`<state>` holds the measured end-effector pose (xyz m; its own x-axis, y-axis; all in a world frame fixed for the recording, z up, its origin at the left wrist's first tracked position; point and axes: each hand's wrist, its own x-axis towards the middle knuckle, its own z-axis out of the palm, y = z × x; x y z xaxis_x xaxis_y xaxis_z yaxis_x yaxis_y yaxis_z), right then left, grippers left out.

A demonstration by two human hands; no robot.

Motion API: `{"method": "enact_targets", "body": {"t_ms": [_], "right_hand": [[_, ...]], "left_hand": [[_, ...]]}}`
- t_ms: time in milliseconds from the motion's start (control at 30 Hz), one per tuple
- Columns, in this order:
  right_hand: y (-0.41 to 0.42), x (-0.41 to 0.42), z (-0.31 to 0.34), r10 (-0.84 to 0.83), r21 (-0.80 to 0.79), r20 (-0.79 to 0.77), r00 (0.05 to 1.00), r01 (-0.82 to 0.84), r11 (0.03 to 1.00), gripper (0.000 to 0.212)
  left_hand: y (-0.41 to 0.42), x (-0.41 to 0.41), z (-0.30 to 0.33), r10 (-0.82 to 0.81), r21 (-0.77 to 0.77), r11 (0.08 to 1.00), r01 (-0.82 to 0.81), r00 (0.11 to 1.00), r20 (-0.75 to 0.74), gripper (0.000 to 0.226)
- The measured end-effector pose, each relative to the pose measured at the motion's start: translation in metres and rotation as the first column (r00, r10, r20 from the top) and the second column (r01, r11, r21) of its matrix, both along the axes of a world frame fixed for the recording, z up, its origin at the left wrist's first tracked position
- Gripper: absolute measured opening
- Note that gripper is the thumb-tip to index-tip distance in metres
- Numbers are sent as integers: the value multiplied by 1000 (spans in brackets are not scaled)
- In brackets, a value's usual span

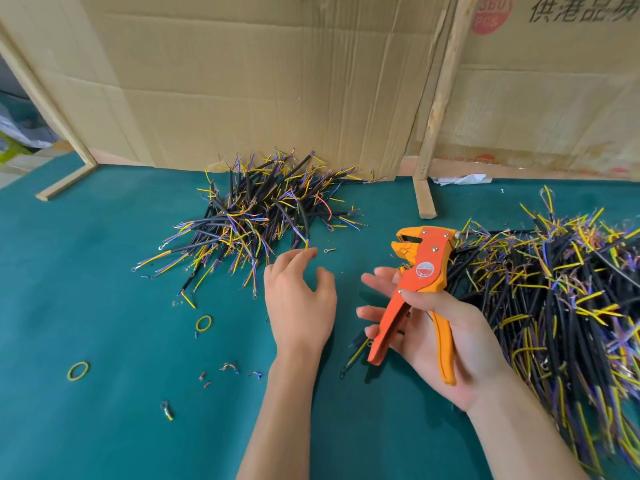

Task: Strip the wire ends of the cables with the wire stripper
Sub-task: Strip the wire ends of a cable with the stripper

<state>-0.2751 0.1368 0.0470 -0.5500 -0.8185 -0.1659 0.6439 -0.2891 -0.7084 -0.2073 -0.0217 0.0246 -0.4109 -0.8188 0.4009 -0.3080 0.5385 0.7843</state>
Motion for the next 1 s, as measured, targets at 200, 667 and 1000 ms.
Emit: {"method": "enact_targets", "body": {"t_ms": [200, 667, 1000], "right_hand": [[1, -5, 0, 8, -33, 11, 1000, -8, 999, 65], [8, -14, -1, -16, -109, 14, 1000, 17, 994, 59], [15, -25, -4, -41, -202, 24, 999, 44, 978, 51]], "left_hand": [[18, -4, 8, -65, -60, 997, 57, 986, -155, 19], [31, -5, 3, -374, -31, 927, 373, 925, -71, 22], [-1, 2, -3, -85, -40, 995, 96, 974, 211, 15]]}}
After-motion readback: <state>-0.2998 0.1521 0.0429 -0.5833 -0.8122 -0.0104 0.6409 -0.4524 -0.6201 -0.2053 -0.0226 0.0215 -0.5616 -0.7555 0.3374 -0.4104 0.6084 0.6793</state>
